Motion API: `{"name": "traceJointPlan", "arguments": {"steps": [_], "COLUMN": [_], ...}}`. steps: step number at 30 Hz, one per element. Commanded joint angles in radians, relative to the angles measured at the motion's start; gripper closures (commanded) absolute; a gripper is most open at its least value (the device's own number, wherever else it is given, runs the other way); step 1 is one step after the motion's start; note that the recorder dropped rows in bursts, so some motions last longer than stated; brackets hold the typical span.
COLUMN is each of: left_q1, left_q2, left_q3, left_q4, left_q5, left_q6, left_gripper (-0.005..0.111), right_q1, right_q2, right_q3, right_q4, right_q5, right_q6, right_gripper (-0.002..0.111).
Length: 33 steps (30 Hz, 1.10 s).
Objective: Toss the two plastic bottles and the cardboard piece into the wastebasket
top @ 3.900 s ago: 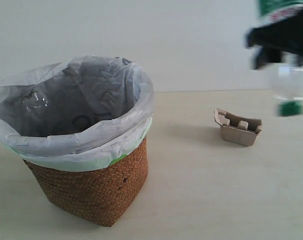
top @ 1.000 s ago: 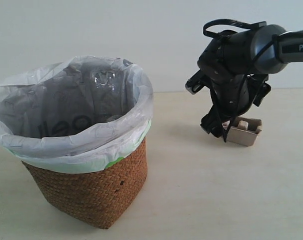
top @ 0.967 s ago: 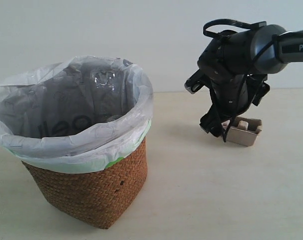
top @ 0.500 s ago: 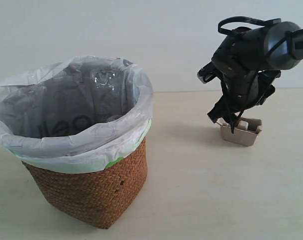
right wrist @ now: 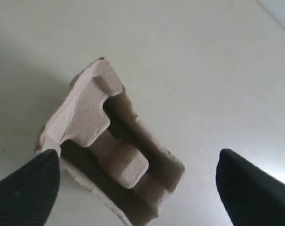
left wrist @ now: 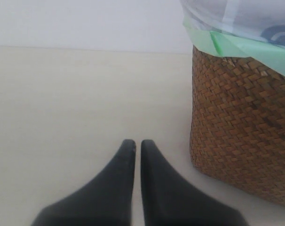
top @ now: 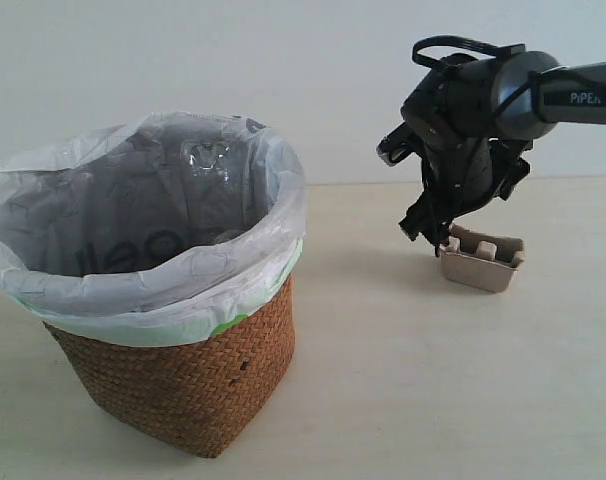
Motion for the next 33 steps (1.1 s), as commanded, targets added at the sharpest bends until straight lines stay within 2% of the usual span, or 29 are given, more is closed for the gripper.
{"name": "traceJointPlan", "arguments": {"steps": [1, 33], "left_q1": [0.003, 0.003], "left_q2": [-0.002, -0.002], "left_q3": [0.004, 0.004], "left_q4": [0.006, 0.006], "left_q5": [0.001, 0.001], "left_q6": [0.005, 0.005], "left_gripper": [0.103, 0.103], "right_q1": [-0.009, -0.036], "right_q2": [0.029, 0.111], "right_q3": [-0.010, -0.010], "right_q4": [0.004, -0.041], "right_q5": [-0.022, -0.026], "right_q6": [-0.032, -0.123], "right_gripper": [0.027, 0.027]}}
